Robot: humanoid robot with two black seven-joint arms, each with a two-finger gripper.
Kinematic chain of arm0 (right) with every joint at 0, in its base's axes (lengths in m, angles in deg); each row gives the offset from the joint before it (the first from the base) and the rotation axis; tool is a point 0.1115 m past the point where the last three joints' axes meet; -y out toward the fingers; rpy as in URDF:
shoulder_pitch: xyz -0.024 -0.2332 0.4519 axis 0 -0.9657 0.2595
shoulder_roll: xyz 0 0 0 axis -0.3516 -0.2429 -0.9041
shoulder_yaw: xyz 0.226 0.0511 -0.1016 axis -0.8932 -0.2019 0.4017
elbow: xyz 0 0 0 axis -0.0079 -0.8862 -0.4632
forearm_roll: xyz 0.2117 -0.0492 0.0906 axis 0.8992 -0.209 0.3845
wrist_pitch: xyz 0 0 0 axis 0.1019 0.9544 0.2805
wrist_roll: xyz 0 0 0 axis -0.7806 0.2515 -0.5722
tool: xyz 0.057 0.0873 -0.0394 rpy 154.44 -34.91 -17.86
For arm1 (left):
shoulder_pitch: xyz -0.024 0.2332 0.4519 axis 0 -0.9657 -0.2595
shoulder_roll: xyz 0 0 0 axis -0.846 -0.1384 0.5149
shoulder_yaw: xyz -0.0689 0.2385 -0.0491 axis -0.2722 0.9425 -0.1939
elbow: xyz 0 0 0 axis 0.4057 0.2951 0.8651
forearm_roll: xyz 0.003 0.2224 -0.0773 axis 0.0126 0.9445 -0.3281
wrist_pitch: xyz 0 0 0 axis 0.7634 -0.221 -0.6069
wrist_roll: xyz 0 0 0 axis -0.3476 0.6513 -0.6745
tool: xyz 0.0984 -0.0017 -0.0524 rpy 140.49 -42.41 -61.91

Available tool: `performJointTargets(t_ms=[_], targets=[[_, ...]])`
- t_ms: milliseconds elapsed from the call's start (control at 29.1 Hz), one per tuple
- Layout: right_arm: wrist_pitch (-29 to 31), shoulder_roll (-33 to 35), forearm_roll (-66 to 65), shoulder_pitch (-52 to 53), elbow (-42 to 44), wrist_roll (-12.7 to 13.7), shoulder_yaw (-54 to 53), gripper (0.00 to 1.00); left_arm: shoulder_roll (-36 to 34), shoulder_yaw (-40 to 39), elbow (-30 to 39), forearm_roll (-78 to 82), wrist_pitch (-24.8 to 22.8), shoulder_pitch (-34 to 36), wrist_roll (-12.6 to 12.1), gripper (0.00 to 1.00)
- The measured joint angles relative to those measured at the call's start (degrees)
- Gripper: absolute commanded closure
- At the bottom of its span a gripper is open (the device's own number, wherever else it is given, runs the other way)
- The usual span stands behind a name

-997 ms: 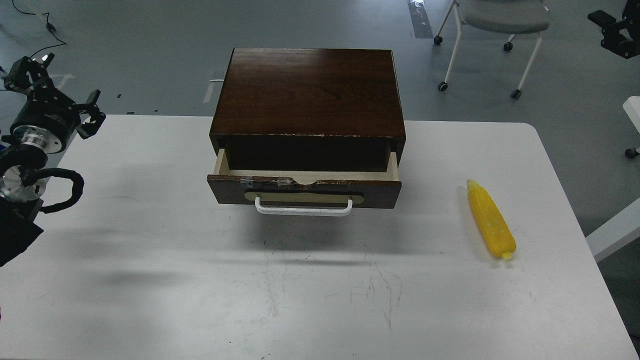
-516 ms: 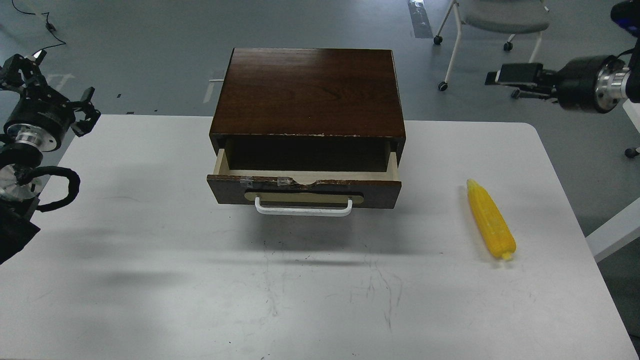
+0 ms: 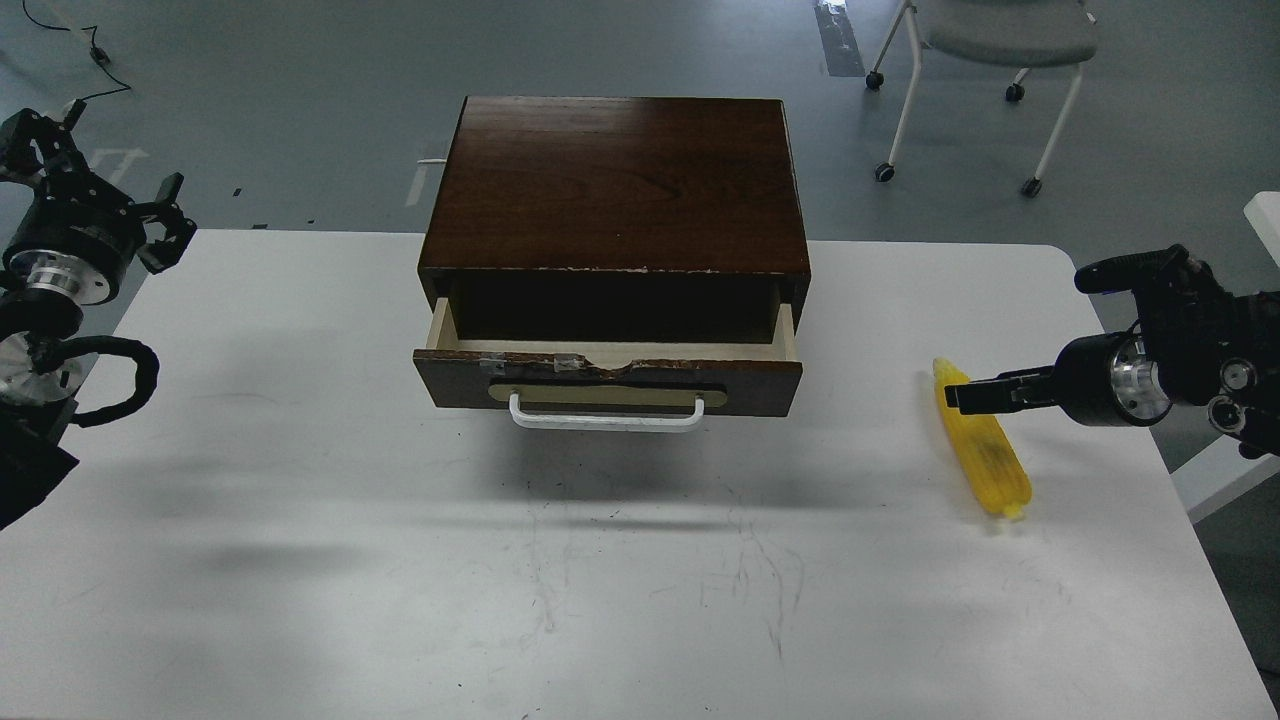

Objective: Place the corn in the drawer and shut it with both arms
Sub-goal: 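Lower the right gripper onto the yellow corn and grasp it, then carry the corn over the box and lower it into the open drawer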

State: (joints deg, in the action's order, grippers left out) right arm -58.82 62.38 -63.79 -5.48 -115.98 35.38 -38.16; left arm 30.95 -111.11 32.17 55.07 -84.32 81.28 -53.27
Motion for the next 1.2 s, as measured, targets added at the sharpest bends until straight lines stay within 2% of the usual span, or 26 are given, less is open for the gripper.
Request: performJointTargets(t_ms=[241, 275, 344, 412, 447, 550, 584, 653, 688, 722, 962, 1203], targets=[[-0.92, -0.91, -0.07, -2.72, 2.0, 0.05, 0.02, 0.33, 0.13, -0.07, 0.01, 0.0, 0.0, -0.08, 0.17, 0.01], [-0.94, -1.35, -0.1, -3.0, 2.28, 0.08, 0.02, 0.4, 0.15, -0.07, 0.0, 0.0, 0.0, -0.13, 0.19, 0.01], [-0.98, -1.97, -0.13, -3.23, 2.87, 0.09, 0.02, 0.47, 0.2, -0.05, 0.0, 0.0, 0.0, -0.17, 0.21, 0.01], [-0.98, -2.77, -0.16, -3.37, 3.82, 0.1, 0.02, 0.6, 0.22, -0.01, 0.01, 0.0, 0.0, -0.18, 0.21, 0.01], [-0.98, -3.08, -0.16, -3.43, 4.17, 0.1, 0.02, 0.6, 0.23, 0.0, 0.02, 0.0, 0.0, -0.18, 0.21, 0.01], [-0.99, -3.42, -0.16, -3.65, 4.56, -0.03, 0.08, 0.7, 0.18, 0.01, 0.01, 0.0, 0.0, -0.18, 0.21, 0.01], [-1.0, -3.44, -0.16, -3.82, 4.59, -0.12, 0.07, 0.79, 0.14, 0.02, 0.02, 0.0, 0.0, -0.19, 0.21, 0.01], [-1.0, -3.46, -0.07, -3.93, 4.59, -0.3, 0.06, 0.87, 0.06, 0.02, -0.04, 0.0, 0.0, -0.26, 0.21, 0.01], [-0.94, -3.46, 0.02, -3.85, 4.56, -0.4, 0.05, 0.96, 0.05, 0.02, -0.06, 0.0, 0.0, -0.27, 0.21, 0.01], [-0.88, -3.47, 0.08, -3.68, 4.49, -0.45, 0.04, 1.0, 0.05, 0.02, -0.06, 0.0, 0.0, -0.27, 0.21, 0.01], [-0.63, -0.79, 0.37, 2.15, 2.66, -0.75, -0.27, 1.0, -0.3, 0.02, -0.08, 0.0, 0.0, 0.02, 0.19, 0.01], [-0.59, 3.98, -0.24, 20.15, -6.49, -1.4, -0.78, 1.0, -2.17, 0.1, -0.07, 0.08, 0.0, 0.18, -0.12, 0.01]])
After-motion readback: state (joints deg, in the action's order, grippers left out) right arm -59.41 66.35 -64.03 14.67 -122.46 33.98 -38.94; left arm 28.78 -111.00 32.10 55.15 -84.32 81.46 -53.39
